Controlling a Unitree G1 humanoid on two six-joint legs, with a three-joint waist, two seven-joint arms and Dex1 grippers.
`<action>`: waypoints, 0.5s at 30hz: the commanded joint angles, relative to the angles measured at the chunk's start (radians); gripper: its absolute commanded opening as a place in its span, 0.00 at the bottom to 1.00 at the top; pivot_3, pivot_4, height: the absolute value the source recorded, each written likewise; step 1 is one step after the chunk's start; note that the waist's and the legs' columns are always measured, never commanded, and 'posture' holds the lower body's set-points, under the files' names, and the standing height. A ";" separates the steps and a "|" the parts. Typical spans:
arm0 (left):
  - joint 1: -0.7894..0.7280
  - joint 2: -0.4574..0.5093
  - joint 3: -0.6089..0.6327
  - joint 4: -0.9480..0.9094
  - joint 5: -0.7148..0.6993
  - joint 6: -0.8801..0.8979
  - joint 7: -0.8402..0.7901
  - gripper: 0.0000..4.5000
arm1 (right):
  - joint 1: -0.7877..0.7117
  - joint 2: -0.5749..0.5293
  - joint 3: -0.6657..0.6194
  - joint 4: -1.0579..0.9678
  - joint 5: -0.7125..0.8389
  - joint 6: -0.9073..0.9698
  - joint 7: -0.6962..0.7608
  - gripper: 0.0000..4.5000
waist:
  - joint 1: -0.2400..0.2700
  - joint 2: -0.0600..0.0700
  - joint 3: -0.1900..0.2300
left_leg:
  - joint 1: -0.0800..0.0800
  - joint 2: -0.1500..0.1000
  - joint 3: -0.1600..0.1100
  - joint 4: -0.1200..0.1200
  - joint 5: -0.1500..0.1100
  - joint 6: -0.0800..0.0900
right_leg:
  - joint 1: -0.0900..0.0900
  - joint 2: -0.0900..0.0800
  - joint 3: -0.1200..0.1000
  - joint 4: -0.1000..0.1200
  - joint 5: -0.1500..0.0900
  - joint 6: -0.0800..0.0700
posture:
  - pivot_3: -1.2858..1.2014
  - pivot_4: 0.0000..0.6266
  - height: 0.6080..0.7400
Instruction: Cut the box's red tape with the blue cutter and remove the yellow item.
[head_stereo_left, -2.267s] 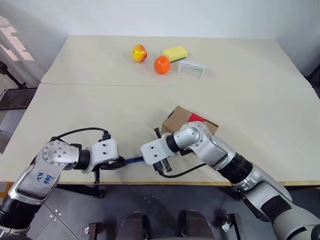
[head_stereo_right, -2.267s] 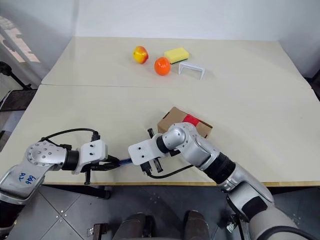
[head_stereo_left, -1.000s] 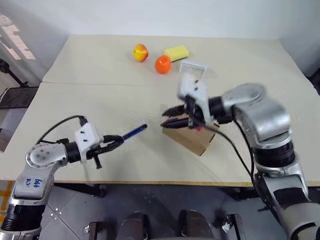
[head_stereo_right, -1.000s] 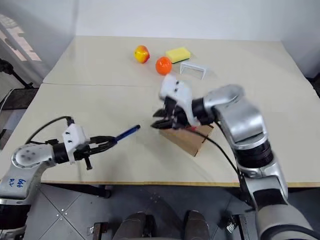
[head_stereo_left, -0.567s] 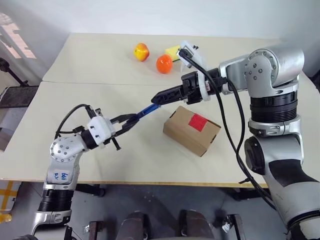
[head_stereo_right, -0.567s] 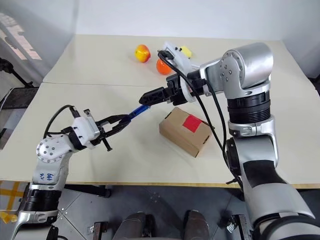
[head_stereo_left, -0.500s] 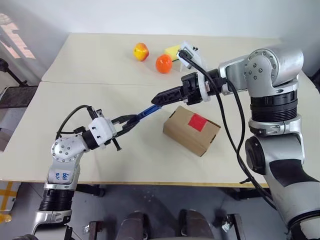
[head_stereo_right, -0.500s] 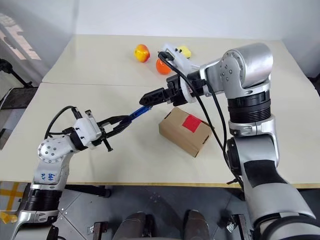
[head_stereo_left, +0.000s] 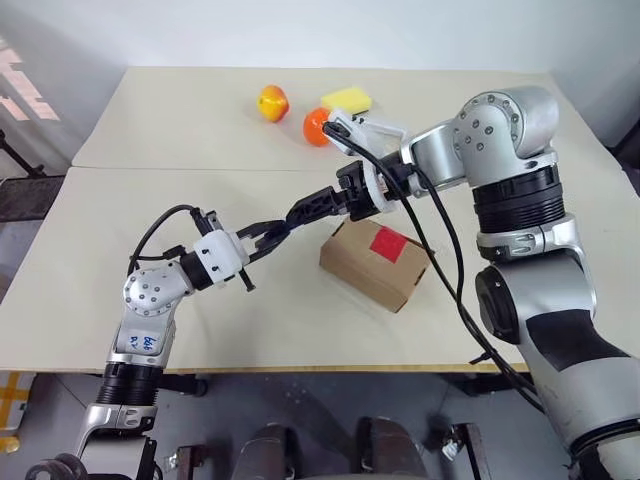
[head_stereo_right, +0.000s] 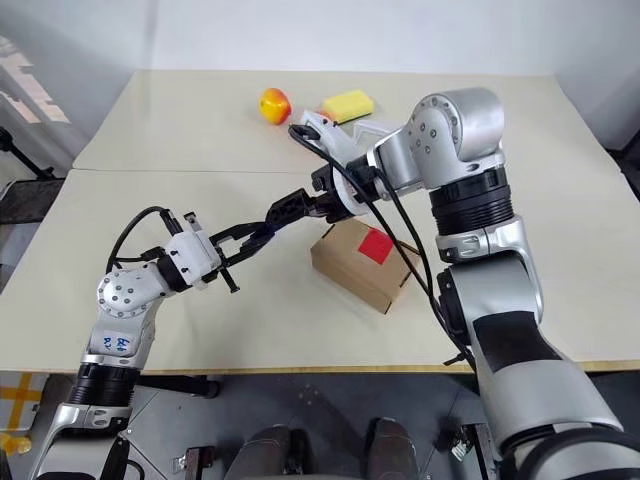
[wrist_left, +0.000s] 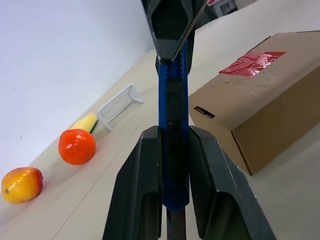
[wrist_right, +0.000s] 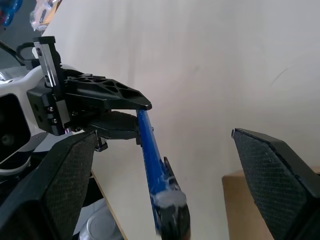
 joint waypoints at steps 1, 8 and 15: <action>-0.003 0.004 0.003 -0.026 -0.014 -0.012 0.013 0.11 | -0.014 -0.006 -0.011 -0.009 0.035 0.005 -0.025 0.91 | 0.001 0.000 0.000 | 0.000 0.000 0.000 0.000 0.000 0.000 | 0.000 0.000 0.000 0.000 0.000 0.000 | 0.52 0.24 1.00; -0.004 0.005 0.002 -0.026 -0.018 -0.005 0.017 0.11 | -0.003 -0.032 0.001 -0.026 0.096 0.005 -0.046 0.41 | 0.000 0.000 0.000 | 0.000 0.000 0.000 0.000 0.000 0.000 | 0.000 0.000 0.000 0.000 0.000 0.000 | 0.52 0.24 1.00; -0.003 0.002 0.012 -0.033 -0.020 0.029 0.042 0.11 | 0.012 -0.056 0.017 -0.053 0.151 0.005 -0.063 0.04 | 0.000 0.000 0.000 | 0.000 0.000 0.000 0.000 0.000 0.000 | 0.000 0.000 0.000 0.000 0.000 0.000 | 0.52 0.24 1.00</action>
